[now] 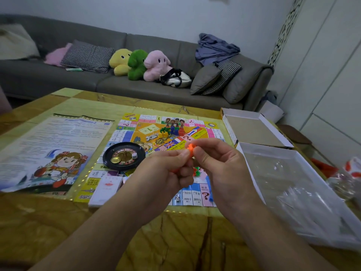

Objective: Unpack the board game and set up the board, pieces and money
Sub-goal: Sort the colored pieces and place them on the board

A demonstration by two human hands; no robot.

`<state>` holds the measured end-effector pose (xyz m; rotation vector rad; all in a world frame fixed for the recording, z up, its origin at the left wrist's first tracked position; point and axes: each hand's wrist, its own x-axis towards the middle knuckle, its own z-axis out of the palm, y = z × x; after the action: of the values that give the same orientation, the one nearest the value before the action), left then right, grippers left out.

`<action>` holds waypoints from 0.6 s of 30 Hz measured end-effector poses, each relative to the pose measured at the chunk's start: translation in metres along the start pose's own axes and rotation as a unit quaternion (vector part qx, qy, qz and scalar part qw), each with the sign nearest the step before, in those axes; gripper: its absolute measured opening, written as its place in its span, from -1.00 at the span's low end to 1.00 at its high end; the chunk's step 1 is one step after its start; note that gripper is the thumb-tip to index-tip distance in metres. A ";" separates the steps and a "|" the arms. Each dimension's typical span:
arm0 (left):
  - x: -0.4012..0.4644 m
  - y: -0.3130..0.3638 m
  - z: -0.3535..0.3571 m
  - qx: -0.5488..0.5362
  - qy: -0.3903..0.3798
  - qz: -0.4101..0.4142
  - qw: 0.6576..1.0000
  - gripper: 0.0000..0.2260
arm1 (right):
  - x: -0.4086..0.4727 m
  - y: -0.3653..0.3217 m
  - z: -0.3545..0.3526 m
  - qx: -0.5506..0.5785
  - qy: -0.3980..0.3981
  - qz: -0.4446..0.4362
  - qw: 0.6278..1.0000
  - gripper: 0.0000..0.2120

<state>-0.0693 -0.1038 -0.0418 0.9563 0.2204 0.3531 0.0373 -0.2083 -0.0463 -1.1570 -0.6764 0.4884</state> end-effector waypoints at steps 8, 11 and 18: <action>-0.001 -0.005 0.001 -0.025 -0.034 -0.023 0.999 -0.89 | -0.004 0.002 -0.009 -0.020 -0.008 -0.017 1.000 -0.83; 0.002 -0.007 0.002 -0.026 -0.034 -0.022 0.999 -0.89 | -0.002 0.009 -0.009 0.005 -0.005 -0.015 1.000 -0.87; 0.009 -0.004 -0.007 -0.010 -0.016 -0.020 1.000 -0.83 | 0.005 0.015 -0.004 -0.049 -0.011 -0.058 0.997 -0.90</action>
<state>-0.0628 -0.0970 -0.0494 0.9355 0.2075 0.3022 0.0432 -0.2024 -0.0606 -1.1980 -0.7887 0.3741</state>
